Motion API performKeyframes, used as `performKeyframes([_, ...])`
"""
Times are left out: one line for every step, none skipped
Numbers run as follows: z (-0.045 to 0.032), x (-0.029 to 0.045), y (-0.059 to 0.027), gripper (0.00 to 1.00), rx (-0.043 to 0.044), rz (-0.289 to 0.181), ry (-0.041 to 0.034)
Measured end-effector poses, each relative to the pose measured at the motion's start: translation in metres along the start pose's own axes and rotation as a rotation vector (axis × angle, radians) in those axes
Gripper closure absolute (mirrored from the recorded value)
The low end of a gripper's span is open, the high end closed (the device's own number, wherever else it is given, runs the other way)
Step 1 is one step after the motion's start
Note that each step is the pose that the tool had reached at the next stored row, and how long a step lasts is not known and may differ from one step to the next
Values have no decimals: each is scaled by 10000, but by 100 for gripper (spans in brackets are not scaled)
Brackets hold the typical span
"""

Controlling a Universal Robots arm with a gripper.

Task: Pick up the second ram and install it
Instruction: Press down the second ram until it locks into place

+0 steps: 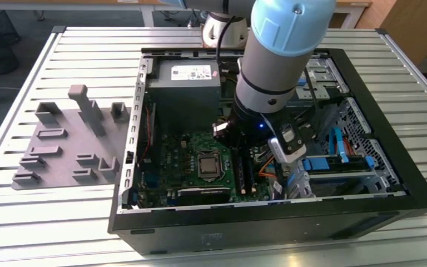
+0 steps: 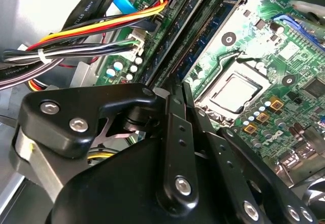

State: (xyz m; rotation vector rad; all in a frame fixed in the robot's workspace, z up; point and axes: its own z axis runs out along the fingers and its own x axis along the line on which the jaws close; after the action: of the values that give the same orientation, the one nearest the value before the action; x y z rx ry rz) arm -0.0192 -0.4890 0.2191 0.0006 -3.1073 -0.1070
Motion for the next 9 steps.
performKeyframes([5,0,-1,87,3,0,-1])
performKeyframes([12,0,-2,87,6,0,0])
performKeyframes([19,-1,-2,87,6,0,0])
performKeyframes([24,-1,-3,87,11,0,1])
performKeyframes([30,-1,-3,87,5,0,0])
performKeyframes([31,-1,-3,87,6,0,0])
performKeyframes([31,-1,-3,87,8,0,1])
performKeyframes([31,-1,-3,87,8,0,0])
performKeyframes([32,-1,-3,87,7,0,0])
